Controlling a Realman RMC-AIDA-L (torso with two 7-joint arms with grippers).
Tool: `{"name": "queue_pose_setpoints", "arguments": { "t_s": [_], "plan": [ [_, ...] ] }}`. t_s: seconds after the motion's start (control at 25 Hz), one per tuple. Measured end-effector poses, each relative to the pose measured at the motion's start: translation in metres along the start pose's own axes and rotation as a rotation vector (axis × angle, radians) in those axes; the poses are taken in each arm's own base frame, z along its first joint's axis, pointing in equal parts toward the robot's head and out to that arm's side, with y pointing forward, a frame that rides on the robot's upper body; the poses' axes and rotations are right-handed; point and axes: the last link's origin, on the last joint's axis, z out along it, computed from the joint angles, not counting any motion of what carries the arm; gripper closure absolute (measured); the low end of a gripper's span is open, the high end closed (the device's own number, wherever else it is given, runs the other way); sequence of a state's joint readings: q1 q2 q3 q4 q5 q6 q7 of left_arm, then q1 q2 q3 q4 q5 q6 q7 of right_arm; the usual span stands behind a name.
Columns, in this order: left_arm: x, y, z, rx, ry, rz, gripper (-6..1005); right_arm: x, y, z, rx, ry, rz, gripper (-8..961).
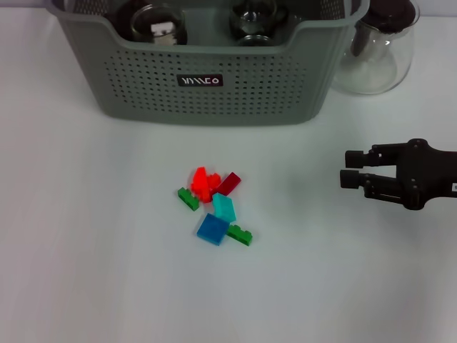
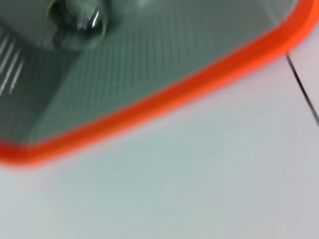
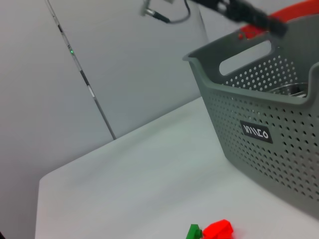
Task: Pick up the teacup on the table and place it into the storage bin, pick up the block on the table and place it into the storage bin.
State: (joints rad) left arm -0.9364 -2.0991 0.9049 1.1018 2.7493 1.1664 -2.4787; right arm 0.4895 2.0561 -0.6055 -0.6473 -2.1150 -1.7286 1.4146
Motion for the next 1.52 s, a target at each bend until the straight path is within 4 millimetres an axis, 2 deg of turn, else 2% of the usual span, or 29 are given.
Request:
{"name": "queue_pose_setpoints", "arguments": {
  "t_s": [0.12,0.24,0.36,0.4,0.44,0.52,0.6,0.68,0.8,1.04,1.32,1.52],
  "plan": [
    [-0.010,-0.005,-0.033,-0.052,0.174,-0.042,533,0.000,0.000,-0.001,0.003,-0.005,0.001,528],
    [-0.049,-0.001,-0.067,-0.212,0.377,-0.004,441,-0.001,0.000,-0.001,0.004,-0.008,-0.001,528],
    [-0.098,0.008,-0.088,-0.364,0.504,0.046,368,-0.001,0.000,0.000,0.005,-0.009,-0.004,528],
    [-0.120,0.010,-0.094,-0.406,0.540,0.059,357,-0.001,0.000,0.000,0.004,-0.009,-0.005,528],
    [-0.129,0.010,-0.096,-0.419,0.555,0.065,345,-0.001,0.000,0.000,0.005,-0.009,-0.005,528],
    [-0.175,0.014,-0.098,-0.454,0.610,0.106,323,-0.001,-0.001,0.000,0.006,-0.010,-0.004,528],
    [-0.212,0.022,-0.093,-0.475,0.641,0.140,313,-0.001,-0.001,0.000,0.007,-0.012,-0.001,528],
    [-0.242,0.034,-0.083,-0.496,0.644,0.144,314,-0.001,-0.001,-0.001,0.008,-0.013,0.002,528],
    [-0.272,0.053,-0.061,-0.498,0.591,0.142,326,-0.001,-0.001,0.000,0.007,-0.014,0.002,528],
    [-0.294,0.083,-0.020,-0.421,0.541,0.189,378,-0.001,0.000,0.001,0.003,-0.015,0.003,528],
    [-0.302,0.091,0.004,-0.373,0.457,0.183,373,0.000,0.000,0.000,0.005,-0.012,0.007,528],
    [-0.304,0.096,0.012,-0.367,0.432,0.192,370,0.001,0.000,0.000,0.006,-0.012,0.009,528]
  ]
}}
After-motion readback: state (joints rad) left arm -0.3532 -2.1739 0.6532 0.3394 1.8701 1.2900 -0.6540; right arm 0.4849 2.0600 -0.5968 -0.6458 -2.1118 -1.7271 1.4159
